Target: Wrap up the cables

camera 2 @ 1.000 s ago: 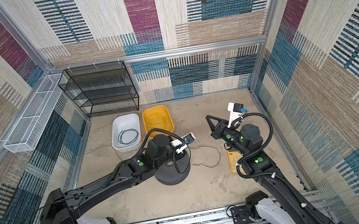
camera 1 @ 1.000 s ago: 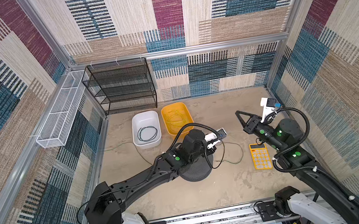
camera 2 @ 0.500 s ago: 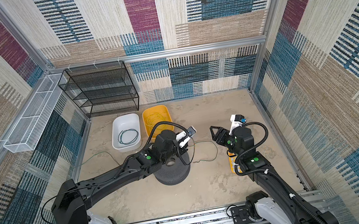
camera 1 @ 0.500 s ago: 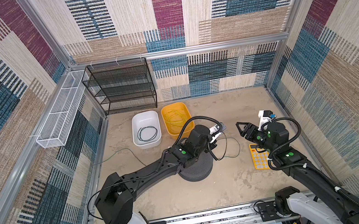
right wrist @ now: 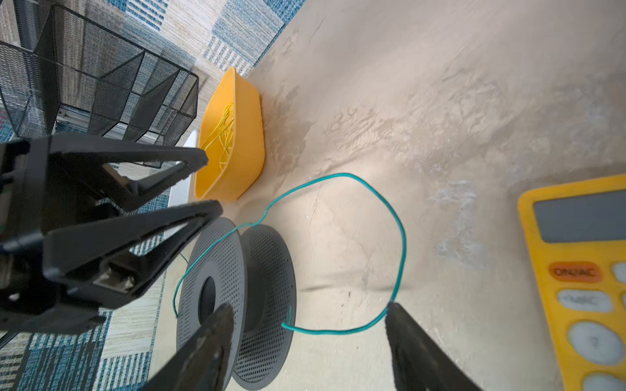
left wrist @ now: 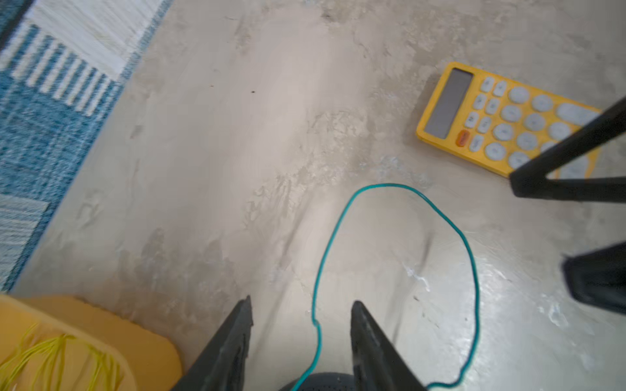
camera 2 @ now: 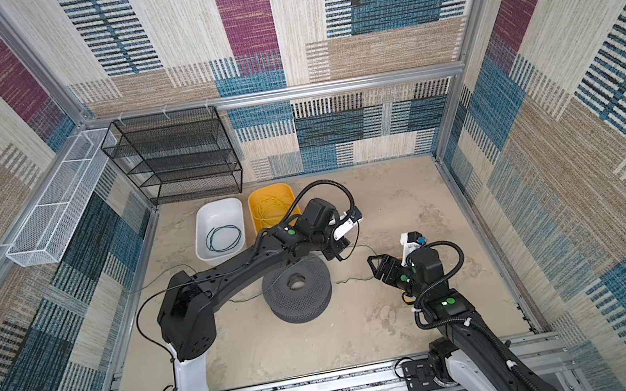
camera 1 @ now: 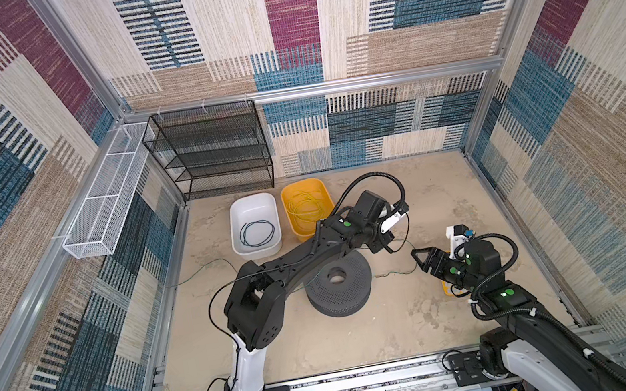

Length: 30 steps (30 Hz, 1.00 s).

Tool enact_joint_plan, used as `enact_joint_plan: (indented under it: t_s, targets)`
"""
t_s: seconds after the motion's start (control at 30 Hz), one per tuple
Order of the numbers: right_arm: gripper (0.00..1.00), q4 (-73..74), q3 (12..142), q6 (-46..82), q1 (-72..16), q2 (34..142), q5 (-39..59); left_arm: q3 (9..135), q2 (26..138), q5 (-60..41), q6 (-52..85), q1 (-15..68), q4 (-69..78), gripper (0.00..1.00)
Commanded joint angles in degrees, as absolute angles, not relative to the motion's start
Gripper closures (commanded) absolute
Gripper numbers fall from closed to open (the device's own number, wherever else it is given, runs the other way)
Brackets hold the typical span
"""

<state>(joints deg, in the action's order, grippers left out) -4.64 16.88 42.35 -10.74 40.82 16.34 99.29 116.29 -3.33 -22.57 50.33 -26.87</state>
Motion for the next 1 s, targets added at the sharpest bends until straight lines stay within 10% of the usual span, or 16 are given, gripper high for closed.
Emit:
enact_joint_plan:
  t_s: [0.0, 0.63, 0.97]
  targets:
    - [0.26, -5.00, 17.63, 41.12, -9.87, 40.73, 15.30, 102.74, 118.75, -8.80, -28.83, 50.09, -38.27, 0.49]
    - [0.26, -3.65, 16.12, 40.69, -8.52, 38.87, 17.82, 108.92, 127.29, -4.26, -29.58, 49.99, -37.62, 0.59]
    - [0.25, -2.07, 15.47, 40.61, -8.52, 39.03, 18.37, 104.28, 118.31, -6.37, -29.63, 49.99, -31.45, 0.41]
